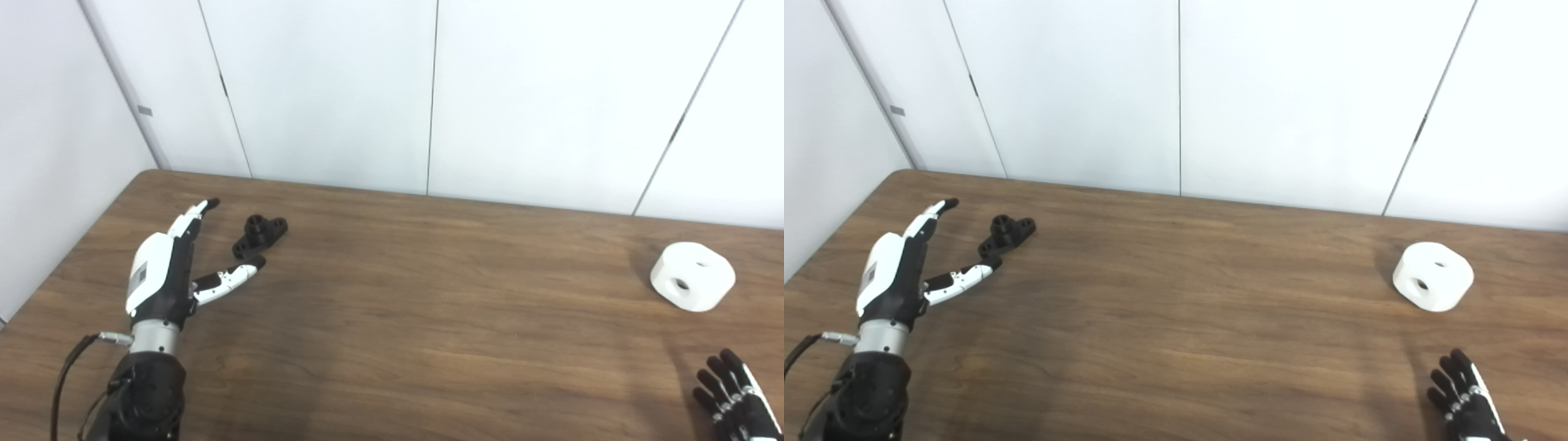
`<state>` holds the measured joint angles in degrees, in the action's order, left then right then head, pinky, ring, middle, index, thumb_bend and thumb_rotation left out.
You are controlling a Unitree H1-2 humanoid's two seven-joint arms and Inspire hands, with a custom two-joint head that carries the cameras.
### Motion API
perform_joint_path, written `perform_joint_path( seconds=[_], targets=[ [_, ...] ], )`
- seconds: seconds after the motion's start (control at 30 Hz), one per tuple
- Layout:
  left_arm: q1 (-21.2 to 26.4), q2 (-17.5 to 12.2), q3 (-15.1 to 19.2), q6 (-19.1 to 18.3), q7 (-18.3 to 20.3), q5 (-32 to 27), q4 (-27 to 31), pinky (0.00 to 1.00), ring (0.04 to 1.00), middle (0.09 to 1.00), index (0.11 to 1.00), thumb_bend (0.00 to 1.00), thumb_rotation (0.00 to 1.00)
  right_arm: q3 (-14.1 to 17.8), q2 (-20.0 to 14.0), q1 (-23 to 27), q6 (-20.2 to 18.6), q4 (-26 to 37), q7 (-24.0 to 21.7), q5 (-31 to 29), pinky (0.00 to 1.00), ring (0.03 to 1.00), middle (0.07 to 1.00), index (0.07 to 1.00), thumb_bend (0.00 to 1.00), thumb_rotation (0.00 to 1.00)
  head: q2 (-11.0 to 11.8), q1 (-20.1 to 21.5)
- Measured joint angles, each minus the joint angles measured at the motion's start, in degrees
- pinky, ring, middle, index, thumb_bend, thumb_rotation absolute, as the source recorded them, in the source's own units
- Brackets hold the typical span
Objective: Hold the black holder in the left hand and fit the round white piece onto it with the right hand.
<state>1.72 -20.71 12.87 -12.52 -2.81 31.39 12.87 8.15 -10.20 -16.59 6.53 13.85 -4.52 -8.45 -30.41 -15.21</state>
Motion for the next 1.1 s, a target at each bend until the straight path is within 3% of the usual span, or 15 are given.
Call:
perform_joint_path(
  seconds=[0.2,0.4,0.77,1.1],
  targets=[
    [4.0,-3.3,-3.0,0.0,-2.0,5.1,-7.6,1.0,0.952,0.912,0.87,0.83,0.43,-0.1,0.0,0.0,0.0,0.0,0.0,0.4,0.92,0.932,0.946,0.944,0.65,0.96,-0.2,0.2],
    [7.2,-3.5,-5.8,-0.7,-4.2,8.7,-14.8,1.0,0.958,0.92,0.863,0.87,0.46,-0.2,0.3,0.0,0.0,0.1,0.1,0.4,0.92,0.931,0.945,0.944,0.64,0.96,-0.4,0.4],
    [10.9,-3.5,-7.3,-2.6,-5.7,8.4,-24.9,1.0,0.967,0.933,0.856,0.89,0.46,-0.1,0.4,0.0,-0.3,0.3,0.3,0.3,0.89,0.919,0.935,0.936,0.66,0.94,-1.0,0.8],
    [13.1,-3.9,-8.1,-2.7,-6.9,6.6,-29.9,1.0,0.967,0.932,0.837,0.87,0.45,-0.1,0.8,-0.1,-1.6,1.1,1.1,0.3,0.88,0.911,0.927,0.926,0.67,0.93,-2.5,1.1]
  ],
)
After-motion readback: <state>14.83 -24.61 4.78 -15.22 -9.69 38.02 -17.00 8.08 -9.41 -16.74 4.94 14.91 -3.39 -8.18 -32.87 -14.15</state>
